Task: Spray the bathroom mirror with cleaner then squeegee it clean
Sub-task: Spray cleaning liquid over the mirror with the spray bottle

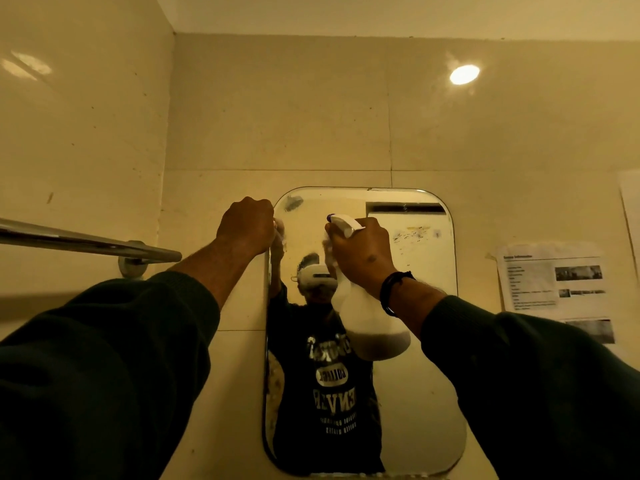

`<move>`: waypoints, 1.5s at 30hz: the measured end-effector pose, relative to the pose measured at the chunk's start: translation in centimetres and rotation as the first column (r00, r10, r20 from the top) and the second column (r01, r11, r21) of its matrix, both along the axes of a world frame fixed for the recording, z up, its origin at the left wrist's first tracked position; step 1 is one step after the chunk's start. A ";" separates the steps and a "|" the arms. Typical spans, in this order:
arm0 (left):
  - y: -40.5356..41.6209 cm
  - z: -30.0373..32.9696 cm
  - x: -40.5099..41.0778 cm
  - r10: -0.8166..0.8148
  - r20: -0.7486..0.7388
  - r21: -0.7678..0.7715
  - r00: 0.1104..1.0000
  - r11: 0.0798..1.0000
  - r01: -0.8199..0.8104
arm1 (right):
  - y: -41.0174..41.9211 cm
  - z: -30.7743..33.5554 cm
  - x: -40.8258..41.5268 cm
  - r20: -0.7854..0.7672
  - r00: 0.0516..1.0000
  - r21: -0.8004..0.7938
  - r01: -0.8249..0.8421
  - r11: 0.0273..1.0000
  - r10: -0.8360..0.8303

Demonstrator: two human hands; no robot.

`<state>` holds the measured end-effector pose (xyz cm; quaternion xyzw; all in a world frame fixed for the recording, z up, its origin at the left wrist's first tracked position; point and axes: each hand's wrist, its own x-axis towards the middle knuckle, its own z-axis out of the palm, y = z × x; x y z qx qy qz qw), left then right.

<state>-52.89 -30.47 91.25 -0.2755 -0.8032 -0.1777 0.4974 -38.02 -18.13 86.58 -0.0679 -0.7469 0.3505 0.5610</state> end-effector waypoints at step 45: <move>0.6 -2.0 -1.1 -0.094 -0.034 0.048 0.995 0.994 0.095 | 9.9 -1.0 6.8 0.003 0.971 -0.123 0.236 0.964 -0.238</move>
